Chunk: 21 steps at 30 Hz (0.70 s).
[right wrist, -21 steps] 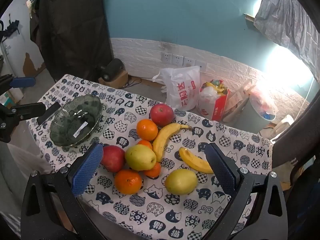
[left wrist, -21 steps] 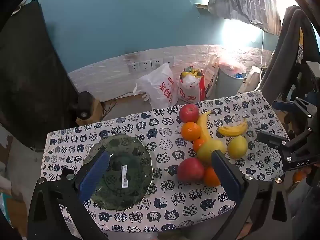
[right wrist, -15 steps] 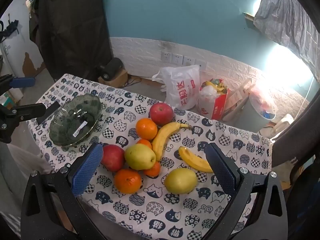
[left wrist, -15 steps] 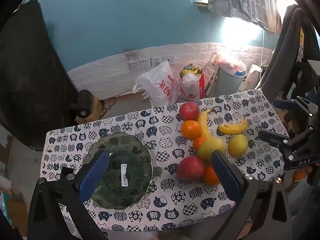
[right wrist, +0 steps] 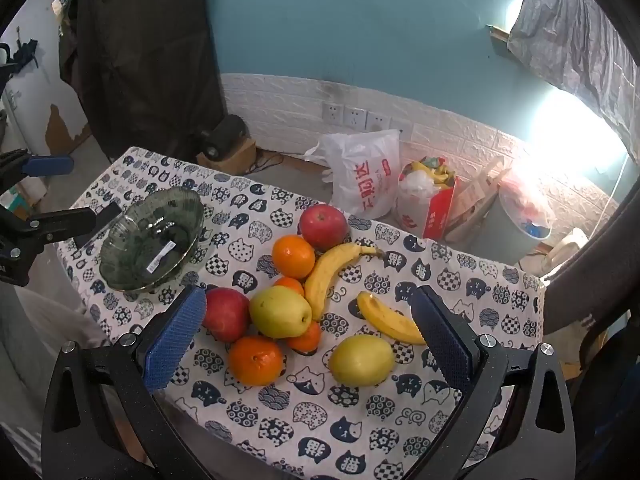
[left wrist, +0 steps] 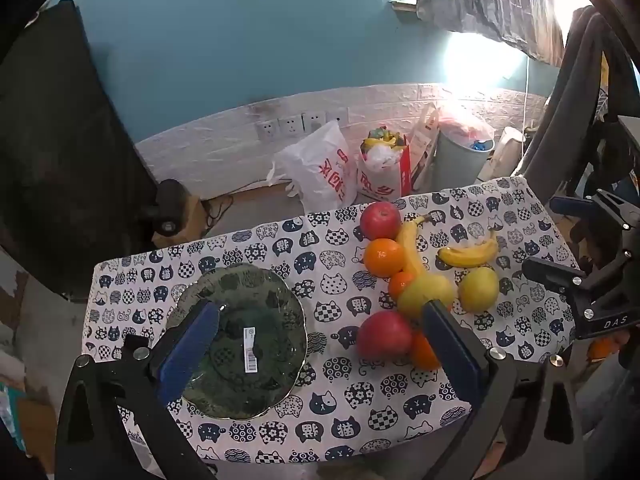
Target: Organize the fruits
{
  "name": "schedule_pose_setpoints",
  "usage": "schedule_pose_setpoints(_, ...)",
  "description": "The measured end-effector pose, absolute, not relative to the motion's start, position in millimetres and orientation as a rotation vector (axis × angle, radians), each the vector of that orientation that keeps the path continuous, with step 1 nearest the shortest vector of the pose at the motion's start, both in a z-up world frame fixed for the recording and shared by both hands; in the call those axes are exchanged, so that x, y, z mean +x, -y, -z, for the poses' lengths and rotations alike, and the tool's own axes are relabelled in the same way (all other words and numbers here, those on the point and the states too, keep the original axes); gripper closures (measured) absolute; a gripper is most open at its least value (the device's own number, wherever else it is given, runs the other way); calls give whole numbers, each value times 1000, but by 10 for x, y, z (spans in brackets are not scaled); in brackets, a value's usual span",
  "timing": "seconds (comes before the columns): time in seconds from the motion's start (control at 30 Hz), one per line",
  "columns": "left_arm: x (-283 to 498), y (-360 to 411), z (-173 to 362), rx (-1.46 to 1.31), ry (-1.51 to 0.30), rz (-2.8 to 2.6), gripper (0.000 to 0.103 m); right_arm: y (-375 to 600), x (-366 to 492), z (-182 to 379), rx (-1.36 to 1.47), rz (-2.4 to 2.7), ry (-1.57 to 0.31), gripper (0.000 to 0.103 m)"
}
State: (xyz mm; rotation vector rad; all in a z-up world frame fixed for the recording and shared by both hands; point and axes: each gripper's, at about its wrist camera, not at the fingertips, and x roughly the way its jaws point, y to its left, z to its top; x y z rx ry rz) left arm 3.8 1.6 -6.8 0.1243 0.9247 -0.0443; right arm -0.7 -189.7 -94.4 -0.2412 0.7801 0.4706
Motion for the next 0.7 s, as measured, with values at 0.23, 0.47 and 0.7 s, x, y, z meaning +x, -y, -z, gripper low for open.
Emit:
schedule_pose_setpoints(0.23,27,-16,105,116,-940,50,1,1901,-13,964,-241,-469,-783,3)
schedule_pose_setpoints(0.47,28,-9,104,117,-942,49,1,1914,-15,999,-243,-468,-785,3)
schedule_pose_setpoints(0.7,25,-4,111,118,-941,49,1,1912,-12,981,-244,-471,-789,3)
